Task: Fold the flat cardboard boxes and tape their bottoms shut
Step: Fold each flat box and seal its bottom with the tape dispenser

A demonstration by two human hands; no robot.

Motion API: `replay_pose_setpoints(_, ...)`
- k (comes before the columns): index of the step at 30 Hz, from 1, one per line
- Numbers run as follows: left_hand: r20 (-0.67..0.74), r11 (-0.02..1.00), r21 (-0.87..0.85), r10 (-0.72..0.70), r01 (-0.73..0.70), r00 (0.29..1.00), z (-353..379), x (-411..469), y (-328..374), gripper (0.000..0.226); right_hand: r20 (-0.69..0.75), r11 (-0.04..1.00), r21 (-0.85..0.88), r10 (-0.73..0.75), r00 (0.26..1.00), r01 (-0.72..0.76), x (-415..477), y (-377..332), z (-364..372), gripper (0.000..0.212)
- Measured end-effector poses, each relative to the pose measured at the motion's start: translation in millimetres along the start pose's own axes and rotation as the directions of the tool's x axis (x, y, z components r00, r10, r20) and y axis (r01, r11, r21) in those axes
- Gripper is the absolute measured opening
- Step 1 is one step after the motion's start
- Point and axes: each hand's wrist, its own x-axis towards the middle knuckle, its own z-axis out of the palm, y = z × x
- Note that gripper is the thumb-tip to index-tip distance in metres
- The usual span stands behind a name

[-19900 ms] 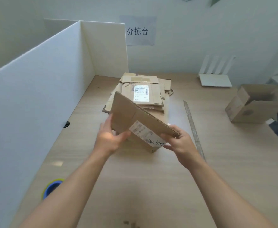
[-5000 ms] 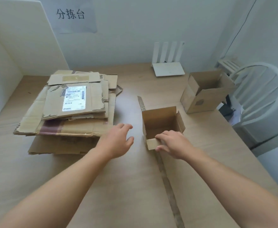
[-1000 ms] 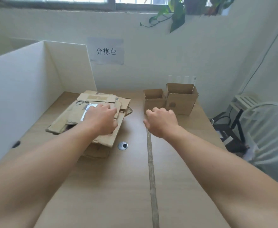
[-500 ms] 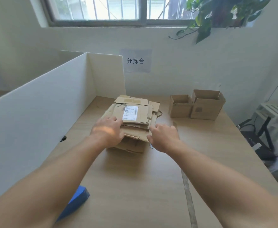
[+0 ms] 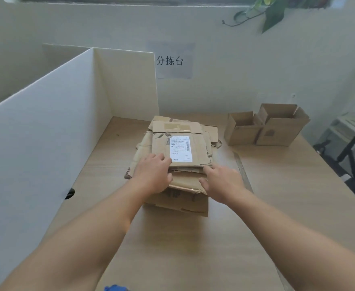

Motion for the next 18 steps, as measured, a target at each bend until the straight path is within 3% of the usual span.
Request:
replay_pose_setpoints(7, -0.028, 0.988, 0.025, 0.154, -0.154, 0.988, 43, 55, -22, 0.043, 0.062, 0.979, 0.094, 0.174, 0.983, -0.180, 13, -15, 30, 0.033)
replay_pose_setpoints(13, -0.031, 0.977, 0.015, 0.212, -0.211, 0.977, 49, 61, -28, 0.038, 0.089, 0.883, 0.363, 0.285, 0.954, -0.297, 4, -17, 43, 0.040)
replay_pose_setpoints(18, -0.262, 0.961, -0.068, 0.242, -0.268, 0.934, 24, 33, -25, 0.023, 0.073, 0.758, 0.567, 0.345, 0.936, -0.323, -10, -15, 41, 0.040)
